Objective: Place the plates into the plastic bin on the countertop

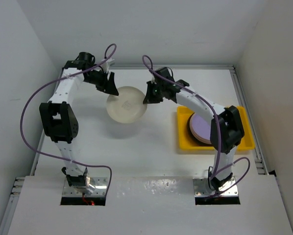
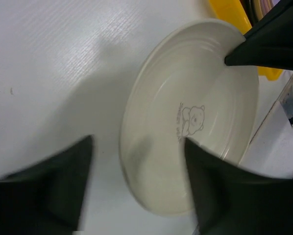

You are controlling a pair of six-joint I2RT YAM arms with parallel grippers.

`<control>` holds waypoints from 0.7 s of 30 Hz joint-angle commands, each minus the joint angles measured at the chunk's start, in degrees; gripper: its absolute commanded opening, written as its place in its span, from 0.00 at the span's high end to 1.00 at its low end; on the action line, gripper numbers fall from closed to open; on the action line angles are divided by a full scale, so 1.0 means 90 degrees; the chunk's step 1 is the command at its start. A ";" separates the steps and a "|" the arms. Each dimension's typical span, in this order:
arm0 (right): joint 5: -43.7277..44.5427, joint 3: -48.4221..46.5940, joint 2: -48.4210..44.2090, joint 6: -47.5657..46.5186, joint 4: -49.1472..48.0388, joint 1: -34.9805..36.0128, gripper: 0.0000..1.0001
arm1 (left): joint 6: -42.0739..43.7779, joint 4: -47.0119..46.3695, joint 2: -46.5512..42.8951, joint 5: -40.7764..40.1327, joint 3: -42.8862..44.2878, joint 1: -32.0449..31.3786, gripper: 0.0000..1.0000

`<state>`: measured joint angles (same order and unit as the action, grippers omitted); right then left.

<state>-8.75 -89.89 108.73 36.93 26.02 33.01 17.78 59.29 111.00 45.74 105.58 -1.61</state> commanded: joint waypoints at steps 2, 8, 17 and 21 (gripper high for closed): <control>0.0543 0.0697 -0.1140 0.0359 -0.0059 -0.0337 1.00 | -0.0169 -0.0054 -0.0341 -0.0013 0.0134 -0.0144 0.00; 0.1253 0.2466 -0.3426 0.0828 0.0828 -0.2014 1.00 | -0.0598 -0.0327 -0.0224 -0.0433 0.0359 0.0266 0.00; 0.3227 0.4361 -0.6356 0.1219 0.2782 -0.4564 1.00 | -0.0540 -0.0455 -0.0039 -0.0151 0.0163 0.0559 0.00; 0.2763 0.4675 -0.6271 0.1044 0.2462 -0.5142 1.00 | -0.0540 -0.0455 -0.0038 -0.0004 0.0163 0.0559 0.00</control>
<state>16.82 -49.28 50.70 46.02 49.41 -11.11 12.99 56.07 111.00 43.09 106.54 3.38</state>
